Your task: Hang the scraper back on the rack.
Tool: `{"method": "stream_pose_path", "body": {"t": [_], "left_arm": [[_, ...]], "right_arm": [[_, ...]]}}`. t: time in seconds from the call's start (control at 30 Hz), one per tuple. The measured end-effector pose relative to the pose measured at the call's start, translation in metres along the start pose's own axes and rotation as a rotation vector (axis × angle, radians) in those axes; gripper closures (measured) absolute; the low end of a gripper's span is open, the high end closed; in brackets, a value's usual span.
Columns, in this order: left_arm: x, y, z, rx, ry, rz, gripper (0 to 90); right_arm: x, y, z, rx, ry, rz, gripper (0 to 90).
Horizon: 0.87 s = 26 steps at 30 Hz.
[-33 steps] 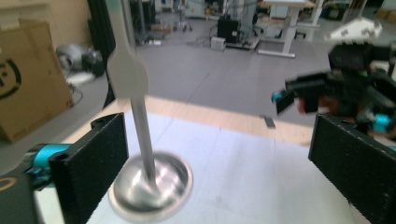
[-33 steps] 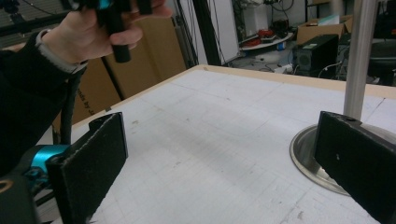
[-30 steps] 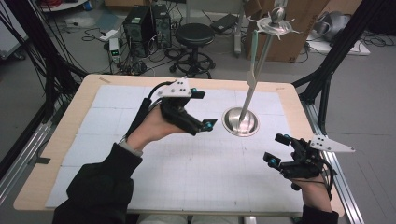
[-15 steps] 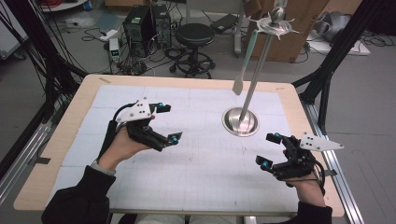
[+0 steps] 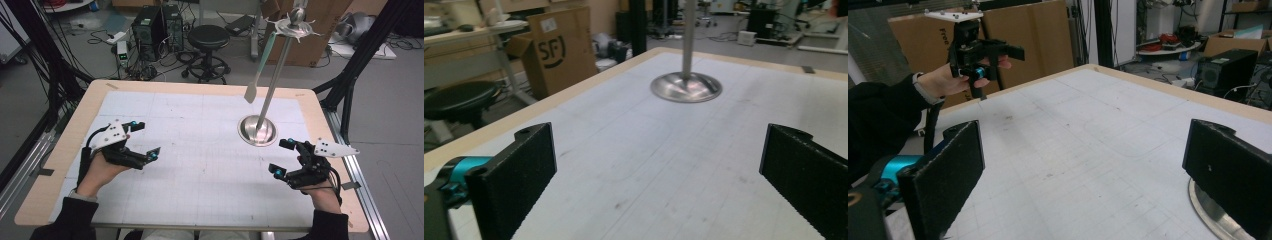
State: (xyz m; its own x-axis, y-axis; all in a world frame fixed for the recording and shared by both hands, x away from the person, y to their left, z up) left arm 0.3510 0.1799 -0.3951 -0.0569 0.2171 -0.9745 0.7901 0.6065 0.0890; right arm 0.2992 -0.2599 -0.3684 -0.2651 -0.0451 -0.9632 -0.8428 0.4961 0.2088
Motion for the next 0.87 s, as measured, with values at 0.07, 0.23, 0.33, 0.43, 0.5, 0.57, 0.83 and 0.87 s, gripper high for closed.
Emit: {"method": "stream_pose_path", "body": {"t": [0.07, 0.23, 0.33, 0.43, 0.5, 0.57, 0.83, 0.87], "left_arm": [[0.010, 0.008, -0.009, -0.019, 0.015, -0.037, 2.2], [0.026, 0.016, -0.031, -0.042, 0.002, -0.079, 2.2], [0.030, 0.020, -0.039, -0.052, -0.032, -0.109, 2.3], [0.031, 0.020, -0.045, -0.059, -0.071, -0.134, 2.3], [0.026, 0.017, -0.047, -0.043, -0.114, -0.134, 2.3], [0.022, 0.015, -0.048, -0.033, -0.136, -0.141, 2.3], [0.027, 0.016, -0.044, -0.030, -0.096, -0.157, 2.3], [0.028, 0.016, -0.043, -0.040, -0.089, -0.157, 2.2]], "right_arm": [[0.001, -0.002, 0.001, 0.006, -0.003, -0.002, 2.0], [0.007, -0.013, 0.002, 0.071, 0.007, -0.009, 2.0], [0.011, -0.020, 0.002, 0.105, 0.008, -0.006, 2.0], [0.014, -0.027, 0.002, 0.145, 0.009, 0.000, 2.0], [0.016, -0.031, 0.000, 0.172, 0.003, 0.000, 2.0], [0.018, -0.034, -0.001, 0.185, -0.016, 0.007, 2.0], [0.026, -0.040, 0.001, 0.196, -0.004, 0.026, 2.0], [0.027, -0.040, 0.001, 0.195, 0.004, 0.030, 2.0]]}}
Point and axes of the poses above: each handheld gripper's, and its own axes: z roughly forward along the jaws, x roughly out of its underside, y roughly to its left, the point moved 6 cm from there along z, roughly forward along the jaws, and after that the axes turned 3 degrees about z, right-handed, at the moved point
